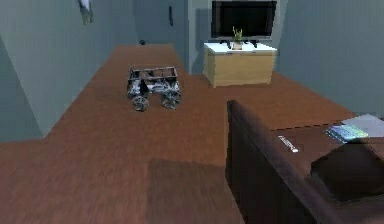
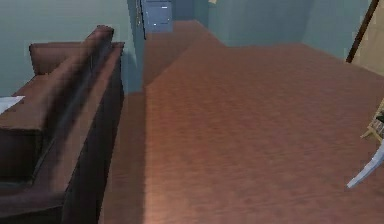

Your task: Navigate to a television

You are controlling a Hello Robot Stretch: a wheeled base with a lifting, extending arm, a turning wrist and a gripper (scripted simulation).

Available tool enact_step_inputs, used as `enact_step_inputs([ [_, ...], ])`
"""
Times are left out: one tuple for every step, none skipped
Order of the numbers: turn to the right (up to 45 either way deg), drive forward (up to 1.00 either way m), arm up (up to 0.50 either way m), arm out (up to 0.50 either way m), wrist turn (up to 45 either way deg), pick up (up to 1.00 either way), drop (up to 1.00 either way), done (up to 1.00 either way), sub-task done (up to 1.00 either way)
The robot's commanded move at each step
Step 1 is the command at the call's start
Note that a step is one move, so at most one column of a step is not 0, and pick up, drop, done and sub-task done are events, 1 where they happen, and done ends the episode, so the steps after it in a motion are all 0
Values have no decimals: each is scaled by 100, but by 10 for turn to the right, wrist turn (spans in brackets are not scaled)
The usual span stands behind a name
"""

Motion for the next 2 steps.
enact_step_inputs([
  [-90,0,0,0,0,0,0,0,0],
  [0,100,0,0,0,0,0,0,0],
])
